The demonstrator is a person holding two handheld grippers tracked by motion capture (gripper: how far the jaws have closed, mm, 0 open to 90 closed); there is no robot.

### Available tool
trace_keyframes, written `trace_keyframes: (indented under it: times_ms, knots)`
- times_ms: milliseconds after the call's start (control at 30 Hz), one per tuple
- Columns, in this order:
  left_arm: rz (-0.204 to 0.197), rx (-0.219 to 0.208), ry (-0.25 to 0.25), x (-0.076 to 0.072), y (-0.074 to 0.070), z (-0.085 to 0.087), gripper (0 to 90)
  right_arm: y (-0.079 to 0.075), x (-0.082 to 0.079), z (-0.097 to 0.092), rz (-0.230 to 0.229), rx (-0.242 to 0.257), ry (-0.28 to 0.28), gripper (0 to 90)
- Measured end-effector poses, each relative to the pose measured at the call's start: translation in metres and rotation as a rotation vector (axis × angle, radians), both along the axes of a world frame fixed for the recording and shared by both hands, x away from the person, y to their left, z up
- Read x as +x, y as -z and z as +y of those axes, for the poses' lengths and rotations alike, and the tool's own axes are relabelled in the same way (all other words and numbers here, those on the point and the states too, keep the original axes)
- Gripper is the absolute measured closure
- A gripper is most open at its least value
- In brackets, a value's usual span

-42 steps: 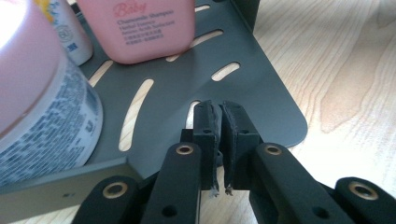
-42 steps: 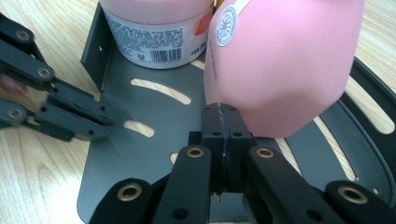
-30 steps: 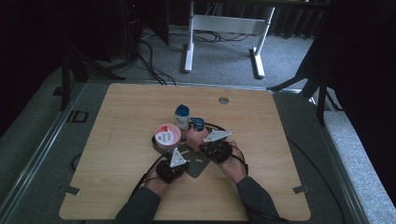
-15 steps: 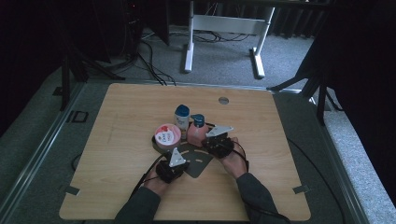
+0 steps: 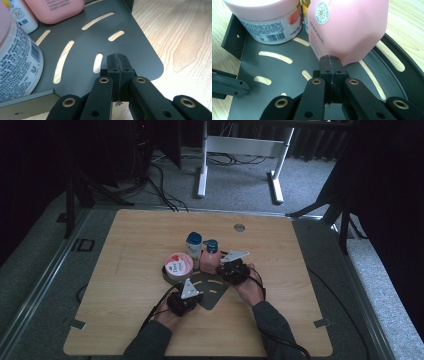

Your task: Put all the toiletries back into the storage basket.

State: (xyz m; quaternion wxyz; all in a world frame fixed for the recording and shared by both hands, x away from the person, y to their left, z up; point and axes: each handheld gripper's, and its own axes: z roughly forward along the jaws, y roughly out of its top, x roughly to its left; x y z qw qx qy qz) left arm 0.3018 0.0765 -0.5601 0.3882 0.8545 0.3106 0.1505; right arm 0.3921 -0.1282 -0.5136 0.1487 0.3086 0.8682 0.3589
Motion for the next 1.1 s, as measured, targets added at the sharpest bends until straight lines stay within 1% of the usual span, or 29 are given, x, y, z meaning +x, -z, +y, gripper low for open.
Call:
trace_keyframes:
  times_ms: [267,433,533,600,700,733,800,867,933,1000,1100]
  knots:
    - [-0.002,0.002,0.003,0.000,0.000,0.000,90.0,0.001,0.000,0.000,0.005,-0.006,-0.002,90.0]
    - [-0.016,0.007,0.002,-0.001,0.000,-0.001,90.0,0.004,-0.005,-0.004,0.007,-0.002,-0.003,90.0]
    - [-0.025,0.022,-0.001,-0.003,-0.001,0.000,89.8,0.002,-0.008,-0.008,0.005,0.003,-0.001,90.0]
    - [-0.026,0.016,0.001,-0.004,-0.002,0.003,89.7,0.000,-0.010,-0.011,-0.002,0.004,-0.002,89.9]
    - [-0.039,-0.020,-0.010,-0.008,-0.007,0.010,89.4,-0.005,-0.014,-0.016,-0.013,0.014,-0.001,89.6]
    - [-0.043,-0.024,-0.011,-0.010,-0.010,0.012,89.3,-0.006,-0.016,-0.018,-0.013,0.016,0.000,89.5]
    - [-0.053,-0.026,-0.012,-0.013,-0.014,0.016,88.9,-0.009,-0.019,-0.021,-0.023,0.006,-0.002,89.2]
    - [-0.053,-0.029,-0.014,-0.015,-0.016,0.019,88.8,-0.010,-0.020,-0.023,-0.023,0.010,0.003,89.0]
    - [-0.052,-0.029,-0.025,-0.016,-0.019,0.025,88.2,-0.013,-0.023,-0.029,-0.036,0.009,0.013,88.8]
    - [-0.045,-0.024,-0.045,-0.018,-0.020,0.031,88.2,-0.014,-0.025,-0.034,-0.039,0.015,0.023,88.8]
    - [-0.046,-0.025,-0.061,-0.020,-0.022,0.040,88.2,-0.015,-0.026,-0.043,-0.043,0.018,0.045,88.6]
